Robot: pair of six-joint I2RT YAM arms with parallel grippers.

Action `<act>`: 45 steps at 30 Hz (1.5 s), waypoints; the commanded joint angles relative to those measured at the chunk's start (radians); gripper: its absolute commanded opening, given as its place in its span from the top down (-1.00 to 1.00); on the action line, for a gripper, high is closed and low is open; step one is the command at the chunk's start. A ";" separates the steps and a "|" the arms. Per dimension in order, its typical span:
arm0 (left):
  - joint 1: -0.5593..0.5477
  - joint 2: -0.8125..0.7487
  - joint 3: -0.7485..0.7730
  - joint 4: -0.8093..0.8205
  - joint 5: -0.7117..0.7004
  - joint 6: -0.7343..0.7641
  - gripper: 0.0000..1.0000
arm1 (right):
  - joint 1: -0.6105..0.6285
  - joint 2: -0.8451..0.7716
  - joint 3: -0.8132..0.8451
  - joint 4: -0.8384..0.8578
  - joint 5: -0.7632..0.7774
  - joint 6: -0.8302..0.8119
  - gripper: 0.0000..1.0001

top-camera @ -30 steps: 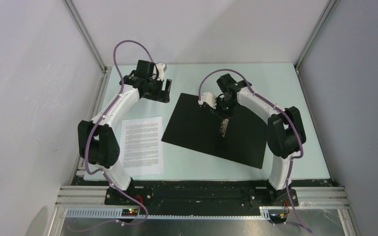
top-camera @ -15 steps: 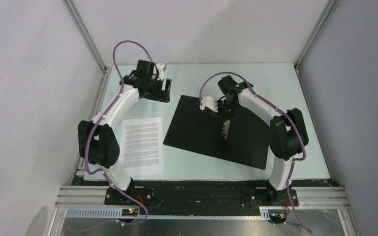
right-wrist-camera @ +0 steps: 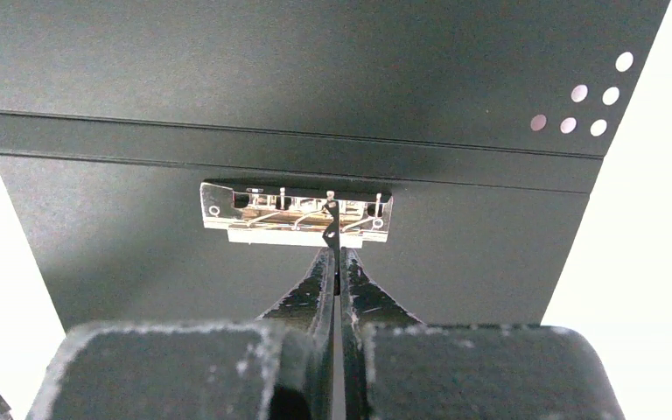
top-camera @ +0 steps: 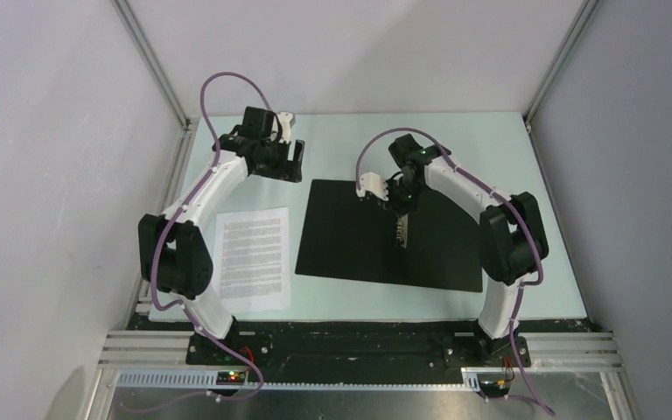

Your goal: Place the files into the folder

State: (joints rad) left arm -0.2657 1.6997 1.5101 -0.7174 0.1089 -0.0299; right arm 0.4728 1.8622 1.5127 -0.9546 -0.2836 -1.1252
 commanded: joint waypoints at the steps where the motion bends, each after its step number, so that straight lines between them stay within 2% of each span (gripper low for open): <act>1: 0.006 -0.006 0.003 0.015 0.001 -0.016 -0.71 | 0.019 0.028 0.035 0.059 -0.022 0.030 1.00; 7: 0.006 -0.004 -0.004 0.015 0.001 -0.020 -0.72 | 0.005 0.073 0.054 0.113 0.004 0.057 0.97; 12: 0.006 -0.006 0.000 0.014 0.004 -0.016 -0.72 | -0.031 0.198 0.232 0.085 0.030 0.190 0.52; 18: 0.009 -0.020 -0.005 0.004 -0.015 -0.023 -0.76 | -0.077 0.312 0.406 0.090 0.075 0.246 0.12; 22: 0.040 -0.032 -0.009 -0.028 -0.071 -0.067 -0.92 | -0.098 0.337 0.504 0.040 0.068 0.307 0.03; 25: 0.116 -0.041 -0.015 -0.079 -0.102 -0.123 -0.97 | -0.111 0.295 0.553 0.014 -0.003 0.399 -0.05; 28: 0.196 -0.084 -0.085 -0.093 -0.131 -0.182 -0.95 | -0.117 0.183 0.508 0.060 -0.090 0.482 -0.25; 29: 0.237 -0.094 -0.103 -0.095 -0.140 -0.191 -0.94 | -0.119 0.154 0.465 0.103 -0.114 0.541 -0.38; 30: 0.307 -0.129 -0.174 -0.097 -0.154 -0.221 -0.86 | -0.131 0.046 0.338 0.185 -0.213 0.680 -0.64; 31: 0.344 -0.137 -0.188 -0.096 -0.151 -0.224 -0.82 | -0.135 0.008 0.309 0.237 -0.233 0.714 -0.82; 33: 0.384 -0.137 -0.218 -0.095 -0.141 -0.226 -0.75 | -0.136 -0.011 0.253 0.280 -0.288 0.817 -0.95; 36: 0.426 -0.124 -0.251 -0.095 -0.133 -0.210 -0.70 | -0.127 0.021 0.267 0.290 -0.409 0.945 -0.92; 39: 0.467 -0.109 -0.283 -0.097 -0.084 -0.205 -0.67 | -0.082 0.077 0.285 0.317 -0.488 0.984 -0.84; 45: 0.549 -0.081 -0.324 -0.086 -0.067 -0.183 -0.70 | 0.034 0.255 0.374 0.436 -0.562 1.191 -0.80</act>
State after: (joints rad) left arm 0.2363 1.6104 1.1938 -0.8181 0.0105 -0.2203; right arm 0.4217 2.0102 1.8256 -0.6289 -0.7341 -0.1287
